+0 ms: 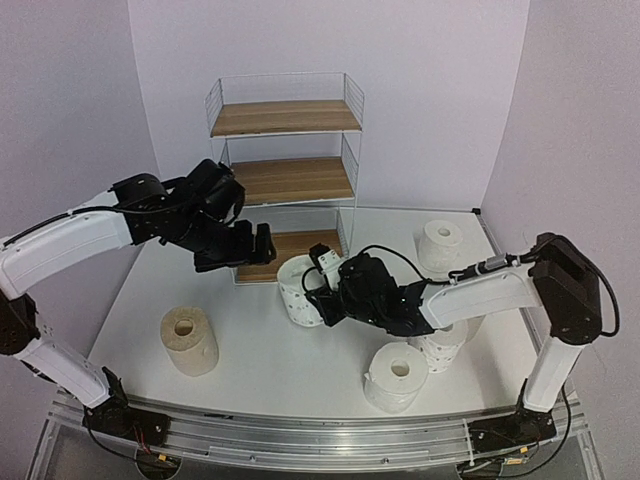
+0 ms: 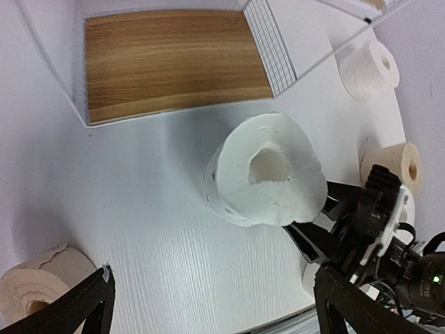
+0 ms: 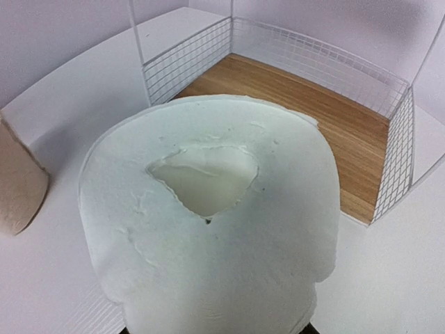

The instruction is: Place and organize the paper towels onto the shelf

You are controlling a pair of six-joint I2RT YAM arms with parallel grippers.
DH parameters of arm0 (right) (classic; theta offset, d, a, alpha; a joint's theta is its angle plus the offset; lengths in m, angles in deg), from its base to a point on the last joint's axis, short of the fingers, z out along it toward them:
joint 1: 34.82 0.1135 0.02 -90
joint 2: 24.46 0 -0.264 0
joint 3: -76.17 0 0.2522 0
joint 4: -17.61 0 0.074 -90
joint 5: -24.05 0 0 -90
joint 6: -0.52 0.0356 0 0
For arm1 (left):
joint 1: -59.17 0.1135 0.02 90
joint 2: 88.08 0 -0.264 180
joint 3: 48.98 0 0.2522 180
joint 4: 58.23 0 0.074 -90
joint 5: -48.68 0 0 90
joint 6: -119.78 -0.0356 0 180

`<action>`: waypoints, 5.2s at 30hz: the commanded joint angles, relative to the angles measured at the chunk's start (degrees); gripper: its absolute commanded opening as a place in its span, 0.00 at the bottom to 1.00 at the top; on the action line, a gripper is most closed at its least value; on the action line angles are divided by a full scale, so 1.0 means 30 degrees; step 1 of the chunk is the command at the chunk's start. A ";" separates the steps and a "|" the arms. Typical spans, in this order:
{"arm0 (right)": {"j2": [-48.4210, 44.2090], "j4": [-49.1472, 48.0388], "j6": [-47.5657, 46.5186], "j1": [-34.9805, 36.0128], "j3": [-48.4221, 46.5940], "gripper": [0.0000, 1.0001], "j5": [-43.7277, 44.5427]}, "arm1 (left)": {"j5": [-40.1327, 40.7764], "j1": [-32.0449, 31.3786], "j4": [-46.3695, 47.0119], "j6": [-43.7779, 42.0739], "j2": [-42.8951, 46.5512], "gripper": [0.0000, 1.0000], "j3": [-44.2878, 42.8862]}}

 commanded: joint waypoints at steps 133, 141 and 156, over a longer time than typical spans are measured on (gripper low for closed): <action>-0.3695 2.2059 1.1942 -0.5657 -0.8061 0.21 -0.5834 | -0.7606 -0.0695 1.1610 -0.1351 -0.7107 0.95 -0.1139; -0.1855 2.1752 1.1065 -0.5329 -0.9568 0.21 -0.7240 | -0.6735 -0.0814 0.8523 -0.1820 -0.7529 0.87 -0.1826; -0.0302 2.1399 1.0632 -0.4326 -1.0608 0.22 -0.7112 | -0.5845 -0.0844 0.7266 -0.1718 -0.8572 0.80 -0.2834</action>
